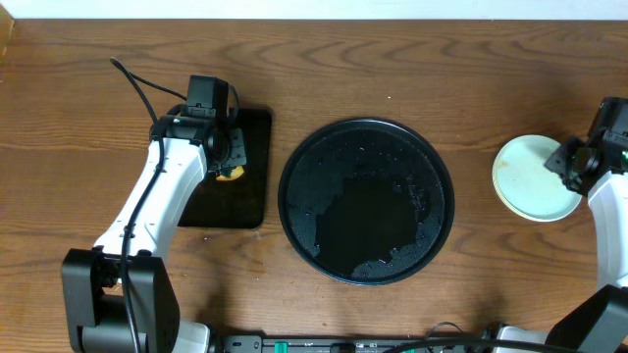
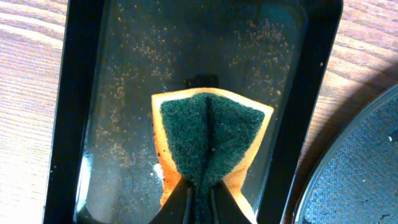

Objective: Clean dirty plates on tray and stack at the side
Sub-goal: 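Carry the pale-green plate with the right gripper onto the yellow plate stack, then lower the sponge with the left gripper into the black rectangular tray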

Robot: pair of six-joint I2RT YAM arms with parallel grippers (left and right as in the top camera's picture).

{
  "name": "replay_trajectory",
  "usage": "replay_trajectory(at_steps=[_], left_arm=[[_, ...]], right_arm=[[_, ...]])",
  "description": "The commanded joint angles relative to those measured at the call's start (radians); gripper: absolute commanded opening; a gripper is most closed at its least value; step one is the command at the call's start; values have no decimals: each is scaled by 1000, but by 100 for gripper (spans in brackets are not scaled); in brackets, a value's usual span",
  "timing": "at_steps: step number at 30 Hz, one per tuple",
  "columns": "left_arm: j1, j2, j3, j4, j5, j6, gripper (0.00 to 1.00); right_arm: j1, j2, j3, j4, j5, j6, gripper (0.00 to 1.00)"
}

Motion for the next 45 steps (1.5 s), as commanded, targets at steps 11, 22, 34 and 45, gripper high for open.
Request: replay_trajectory(at_steps=[11, 22, 34, 45], left_arm=[[72, 84, -6, 72, 286, 169, 8], [214, 294, -6, 90, 421, 204, 8], [283, 276, -6, 72, 307, 81, 8], [136, 272, -6, 64, 406, 280, 8]], right_arm=[[77, 3, 11, -119, -347, -136, 57], [90, 3, 11, -137, -348, -143, 56], [90, 3, 11, -149, -347, -143, 56], [90, 3, 11, -150, -347, -144, 55]])
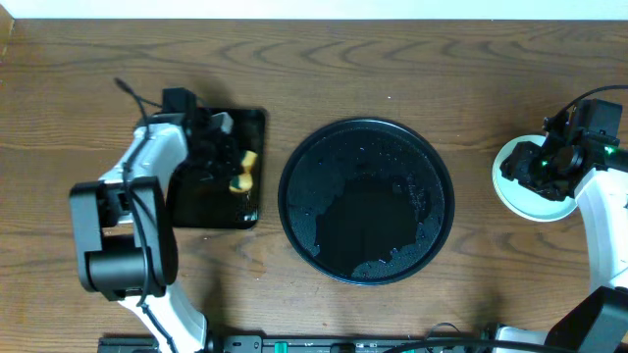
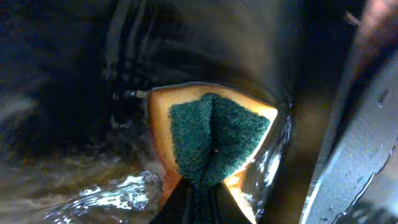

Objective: Clean dirty plates on tray and stack at the side
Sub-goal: 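Lower the sponge with the left gripper into the black rectangular tray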

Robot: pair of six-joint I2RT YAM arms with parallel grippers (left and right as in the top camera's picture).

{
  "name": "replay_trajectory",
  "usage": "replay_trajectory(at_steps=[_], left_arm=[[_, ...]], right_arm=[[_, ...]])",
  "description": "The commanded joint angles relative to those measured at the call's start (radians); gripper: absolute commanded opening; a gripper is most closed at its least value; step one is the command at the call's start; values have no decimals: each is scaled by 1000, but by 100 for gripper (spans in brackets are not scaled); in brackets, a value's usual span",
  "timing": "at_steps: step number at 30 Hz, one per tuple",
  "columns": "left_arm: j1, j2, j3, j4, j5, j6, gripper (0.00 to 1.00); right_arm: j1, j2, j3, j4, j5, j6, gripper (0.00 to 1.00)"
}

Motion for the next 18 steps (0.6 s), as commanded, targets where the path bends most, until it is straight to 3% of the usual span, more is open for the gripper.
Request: replay_trajectory(at_steps=[1, 10, 14, 18], left_arm=[[-45, -9, -6, -6, -138, 7, 8], [-54, -10, -6, -6, -477, -263, 9], [-65, -10, -6, -3, -446, -275, 10], [-100, -10, -6, -3, -357, -208, 10]], right_arm=[[8, 3, 11, -2, -7, -14, 55], [8, 3, 11, -2, -7, -28, 55], [8, 3, 11, -2, -3, -33, 55], [8, 3, 11, -2, -3, -32, 55]])
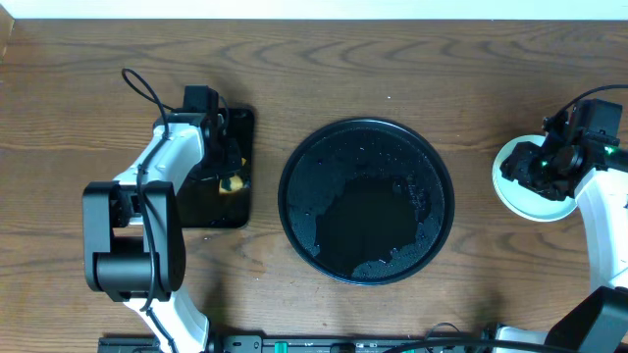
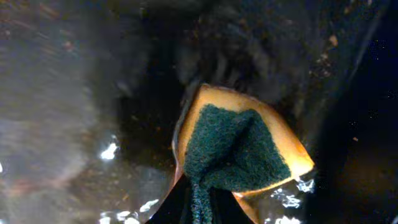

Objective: Clean dirty plates on tray and stack at the side
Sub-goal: 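Lower the sponge with the left gripper into the black rectangular tray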

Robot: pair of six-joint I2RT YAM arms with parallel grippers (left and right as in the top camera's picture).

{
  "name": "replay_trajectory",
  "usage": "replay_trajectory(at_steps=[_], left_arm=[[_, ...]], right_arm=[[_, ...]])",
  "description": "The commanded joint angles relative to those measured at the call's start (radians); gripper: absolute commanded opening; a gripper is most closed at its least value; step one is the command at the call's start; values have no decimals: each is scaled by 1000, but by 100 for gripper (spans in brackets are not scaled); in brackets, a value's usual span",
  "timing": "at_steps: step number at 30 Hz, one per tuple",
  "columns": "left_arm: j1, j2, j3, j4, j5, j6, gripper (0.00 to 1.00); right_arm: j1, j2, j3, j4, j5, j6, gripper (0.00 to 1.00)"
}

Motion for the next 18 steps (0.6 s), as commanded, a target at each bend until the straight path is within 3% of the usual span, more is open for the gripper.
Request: replay_trajectory(at_steps=[1, 10, 14, 18], left_arm=[[-34, 3, -6, -6, 4, 17, 10], [-106, 4, -6, -1, 3, 12, 15], [-137, 4, -6, -2, 5, 13, 8], [-175, 4, -6, 11, 15, 20, 8]], right_arm=[[8, 3, 11, -2, -4, -18, 55], [8, 3, 11, -2, -3, -19, 55], [8, 3, 11, -2, -3, -19, 55], [8, 3, 11, -2, -3, -19, 55]])
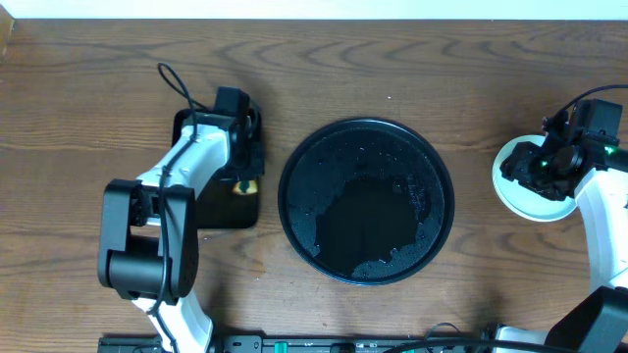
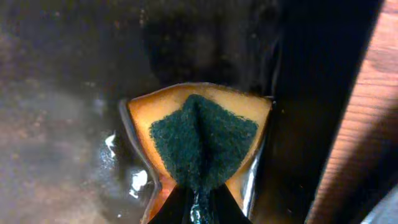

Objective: Clean dirty plates on tray and stack at the side
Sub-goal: 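Lower the sponge with the left gripper into the black rectangular tray, then open both grippers and lift them away from sponge and plates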

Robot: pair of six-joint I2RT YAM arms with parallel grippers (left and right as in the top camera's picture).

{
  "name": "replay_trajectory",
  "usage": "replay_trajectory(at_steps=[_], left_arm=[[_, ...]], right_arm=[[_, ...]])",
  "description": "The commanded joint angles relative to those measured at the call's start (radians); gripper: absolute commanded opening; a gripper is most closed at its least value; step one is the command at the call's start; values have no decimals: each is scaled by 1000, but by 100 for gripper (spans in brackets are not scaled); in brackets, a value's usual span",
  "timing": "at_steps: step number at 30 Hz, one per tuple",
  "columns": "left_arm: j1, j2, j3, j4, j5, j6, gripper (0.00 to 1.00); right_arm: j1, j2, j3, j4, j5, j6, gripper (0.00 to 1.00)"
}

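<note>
My left gripper point(image 2: 200, 200) is shut on a yellow sponge point(image 2: 202, 134) with a green scouring face, folded between the fingers. It presses into a wet black rectangular dish point(image 2: 74, 124), close to the dish's right wall. In the overhead view the sponge point(image 1: 246, 186) shows beside the left arm, over the dish point(image 1: 214, 211). My right gripper point(image 1: 543, 167) hangs over the left part of a white plate point(image 1: 525, 201) at the far right; its jaws are too dark to read.
A large round black tray point(image 1: 288, 191), wet with water drops, lies in the middle of the wooden table point(image 1: 412, 59). The left arm's cable loops behind the dish.
My left gripper, still shut on the sponge, has shifted to the right in the dish, so the sponge now sits by the right wall. The right arm has not moved.
The sponge was first held over a speckled, dirty dish while my right gripper stood to the right of the white plate. Then the sponge lay in water in the dish and the right gripper was over the plate. Since then the sponge has changed place within the dish.
</note>
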Motion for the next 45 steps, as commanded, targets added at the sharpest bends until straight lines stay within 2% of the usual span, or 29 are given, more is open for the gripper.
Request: replay_trajectory(at_steps=[1, 10, 15, 19, 23, 31, 33, 34, 38, 45], left_arm=[[-42, 4, -6, 8, 29, 19, 8], [-39, -10, 2, -19, -82, 18, 8], [-37, -68, 24, -39, -88, 26, 8], [-37, -119, 23, -40, -148, 26, 8], [-35, -119, 22, -39, -183, 26, 12], [-3, -106, 7, -19, -212, 25, 13], [9, -106, 7, -20, -211, 25, 17], [15, -106, 7, -21, -211, 25, 24], [21, -106, 7, -24, -211, 25, 33], [21, -140, 12, -44, -164, 25, 35]], right_arm=[[8, 3, 11, -2, -4, -18, 55], [8, 3, 11, -1, -4, -33, 55], [8, 3, 11, -2, -4, -33, 55], [8, 3, 11, -2, -4, -33, 55], [8, 3, 11, -3, -4, -33, 55], [8, 3, 11, -6, -4, -33, 55], [8, 3, 11, -6, -4, -33, 55], [8, 3, 11, -6, -5, -33, 55], [8, 3, 11, -6, -5, -33, 55], [8, 3, 11, -2, -9, -33, 57]])
